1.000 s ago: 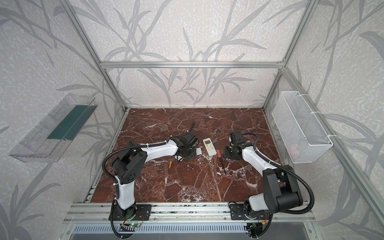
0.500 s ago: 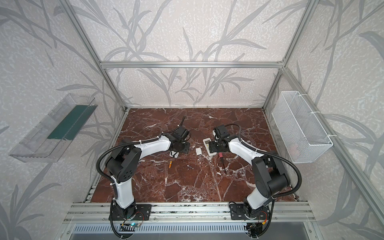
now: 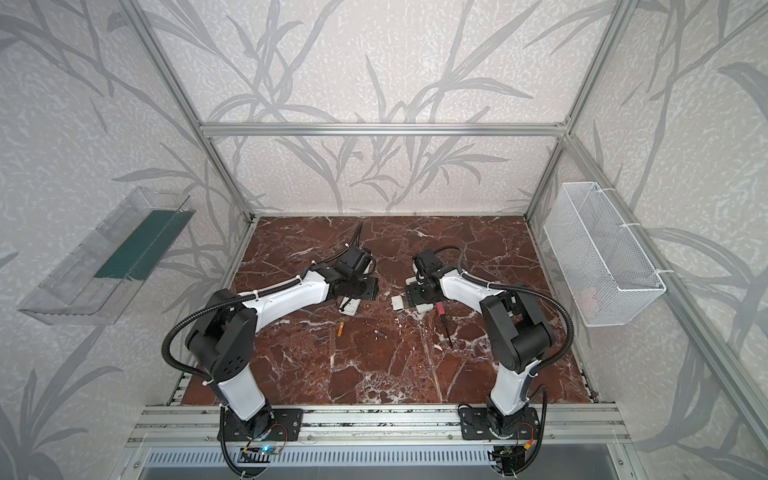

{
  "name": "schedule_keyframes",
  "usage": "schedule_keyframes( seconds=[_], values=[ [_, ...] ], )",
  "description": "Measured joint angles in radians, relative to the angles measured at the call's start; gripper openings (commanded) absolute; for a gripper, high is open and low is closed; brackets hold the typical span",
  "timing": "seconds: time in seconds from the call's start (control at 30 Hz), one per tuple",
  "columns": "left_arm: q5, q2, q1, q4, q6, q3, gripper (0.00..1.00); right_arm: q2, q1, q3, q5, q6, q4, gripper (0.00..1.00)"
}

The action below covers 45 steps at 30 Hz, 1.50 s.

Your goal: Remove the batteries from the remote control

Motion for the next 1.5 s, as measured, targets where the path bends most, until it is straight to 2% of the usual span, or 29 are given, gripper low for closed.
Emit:
schedule_keyframes(
  seconds=[0.17,0.37,0.63,0.7,0.87,0.93,1.07,1.23,1.37,1.5],
  values=[
    [-0.003,-0.02,0.0,0.003,-0.001,-0.027,0.6,0.043,0.024,0.01,0.046,-0.029,-0.002,0.74],
    [-0.054,-0.056,0.0,0.017,-0.002,-0.086,0.61,0.056,0.035,0.021,0.079,-0.055,0.0,0.57],
    [-0.149,-0.243,0.0,0.122,0.015,-0.232,0.65,0.034,0.052,-0.008,0.112,-0.079,0.022,0.43],
    [-0.164,-0.285,0.0,0.172,0.034,-0.278,0.7,0.025,0.055,-0.019,0.114,-0.082,0.022,0.4],
    [-0.208,-0.364,0.0,0.279,0.074,-0.387,0.97,-0.014,0.055,-0.04,0.113,-0.082,0.023,0.38],
    [-0.208,-0.384,0.0,0.293,0.095,-0.401,1.0,-0.052,0.056,-0.054,0.111,-0.082,0.027,0.36],
    [-0.121,-0.422,0.006,0.302,0.163,-0.396,0.99,-0.163,0.056,-0.086,0.103,-0.079,0.034,0.36],
    [0.092,-0.494,0.013,0.349,0.195,-0.385,0.98,-0.343,0.069,-0.126,0.072,-0.072,0.085,0.32],
    [0.261,-0.507,0.037,0.393,0.159,-0.339,0.92,-0.476,0.096,-0.172,0.021,-0.076,0.18,0.31],
    [0.417,-0.49,0.077,0.461,0.062,-0.3,0.81,-0.537,0.127,-0.187,-0.04,-0.093,0.27,0.31]
  ],
)
